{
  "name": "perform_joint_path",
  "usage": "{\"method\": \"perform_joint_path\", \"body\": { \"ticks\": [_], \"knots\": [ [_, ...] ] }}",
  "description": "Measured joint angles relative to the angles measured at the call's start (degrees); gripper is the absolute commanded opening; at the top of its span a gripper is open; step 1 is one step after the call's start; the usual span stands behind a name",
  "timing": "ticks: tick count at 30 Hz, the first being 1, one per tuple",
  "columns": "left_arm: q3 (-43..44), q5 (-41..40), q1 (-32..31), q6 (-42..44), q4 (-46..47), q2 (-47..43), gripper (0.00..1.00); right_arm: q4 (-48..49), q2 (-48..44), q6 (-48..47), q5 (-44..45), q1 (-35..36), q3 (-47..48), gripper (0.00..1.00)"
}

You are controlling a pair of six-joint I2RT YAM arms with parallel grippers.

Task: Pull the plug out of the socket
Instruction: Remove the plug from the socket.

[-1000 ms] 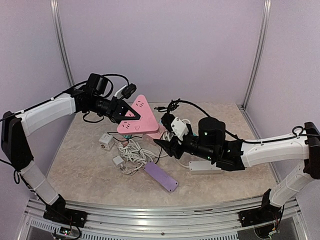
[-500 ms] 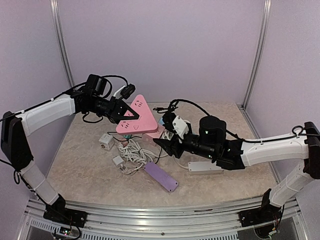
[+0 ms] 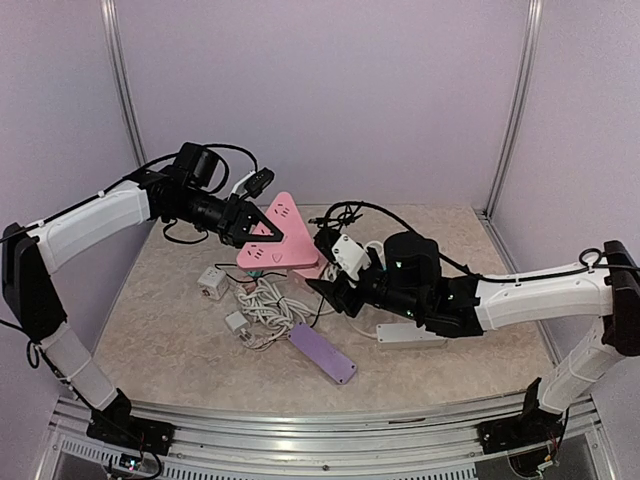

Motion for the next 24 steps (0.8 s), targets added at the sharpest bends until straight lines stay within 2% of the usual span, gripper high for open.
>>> {"method": "perform_joint_path", "body": {
  "ticks": [10, 17, 24],
  "knots": [
    [0.5, 0.1, 0.1, 1.4, -1.6, 0.4, 0.0, -0.3, 1.1, -0.7, 2.1, 0.7, 0.6, 0.0],
    [0.3, 4.6, 0.8, 1.4, -0.2, 0.5, 0.0, 2.3, 0.2, 0.5, 0.3, 0.3, -0.7, 0.0],
    [-2.5, 11.2, 2.0, -0.9, 5.6, 0.5, 0.0, 4.4, -1.0, 2.5, -3.4, -0.7, -2.1, 0.0]
  ]
}}
